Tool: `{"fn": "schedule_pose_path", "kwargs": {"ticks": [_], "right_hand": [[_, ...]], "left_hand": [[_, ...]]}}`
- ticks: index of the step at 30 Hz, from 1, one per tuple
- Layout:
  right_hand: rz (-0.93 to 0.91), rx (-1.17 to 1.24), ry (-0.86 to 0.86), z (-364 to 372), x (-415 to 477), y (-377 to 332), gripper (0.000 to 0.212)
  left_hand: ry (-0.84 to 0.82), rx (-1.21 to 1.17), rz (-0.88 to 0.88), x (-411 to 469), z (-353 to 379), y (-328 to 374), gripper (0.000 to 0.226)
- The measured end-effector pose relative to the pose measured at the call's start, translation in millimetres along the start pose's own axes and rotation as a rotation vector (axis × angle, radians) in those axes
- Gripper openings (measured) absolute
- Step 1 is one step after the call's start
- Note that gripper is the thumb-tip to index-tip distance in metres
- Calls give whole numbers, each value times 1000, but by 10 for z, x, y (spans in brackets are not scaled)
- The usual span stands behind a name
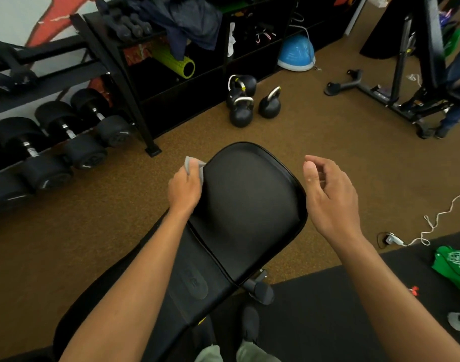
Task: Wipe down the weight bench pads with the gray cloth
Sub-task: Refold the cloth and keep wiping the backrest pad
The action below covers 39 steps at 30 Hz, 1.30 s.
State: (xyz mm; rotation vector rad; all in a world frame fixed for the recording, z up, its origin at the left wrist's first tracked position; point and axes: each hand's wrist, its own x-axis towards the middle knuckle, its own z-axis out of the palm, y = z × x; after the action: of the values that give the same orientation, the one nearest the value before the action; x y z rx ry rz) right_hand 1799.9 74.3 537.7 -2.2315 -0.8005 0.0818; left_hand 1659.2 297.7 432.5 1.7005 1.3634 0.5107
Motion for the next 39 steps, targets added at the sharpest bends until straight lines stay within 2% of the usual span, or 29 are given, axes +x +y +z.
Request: {"fn": "schedule_pose_path", "kwargs": {"ticks": [4, 7, 12, 17, 19, 22, 25, 29, 35, 37, 39], "right_hand": [[-38, -61, 5, 43, -51, -39, 43], [-75, -123, 5, 113, -69, -53, 43], [-147, -192, 27, 236, -96, -67, 40], [-151, -238, 13, 303, -142, -74, 40], [-147, -235, 21, 298, -152, -75, 40], [-136, -241, 27, 276, -178, -80, 40], [-111, -253, 35, 258, -237, -87, 41], [-97, -265, 51, 237, -320, -72, 41], [-84, -271, 93, 241, -414, -74, 39], [-92, -260, 125, 254, -445, -81, 37], [-114, -259, 155, 274, -481, -93, 36]], "left_hand": [[42, -9, 357, -405, 232, 12, 48], [-87, 62, 562, -833, 421, -24, 57], [-290, 164, 907, -1618, 563, -268, 56], [-320, 412, 1238, -1666, 446, -709, 60], [-351, 517, 1303, -1512, 338, -835, 69], [-322, 448, 1195, -1197, 208, -864, 75], [-208, 301, 866, -787, 44, -818, 61], [-145, 125, 467, -392, -146, -770, 61], [52, 29, 141, -706, 118, -591, 66], [59, 35, 157, -1006, 270, -565, 71], [46, 68, 264, -1365, 403, -628, 75]]}}
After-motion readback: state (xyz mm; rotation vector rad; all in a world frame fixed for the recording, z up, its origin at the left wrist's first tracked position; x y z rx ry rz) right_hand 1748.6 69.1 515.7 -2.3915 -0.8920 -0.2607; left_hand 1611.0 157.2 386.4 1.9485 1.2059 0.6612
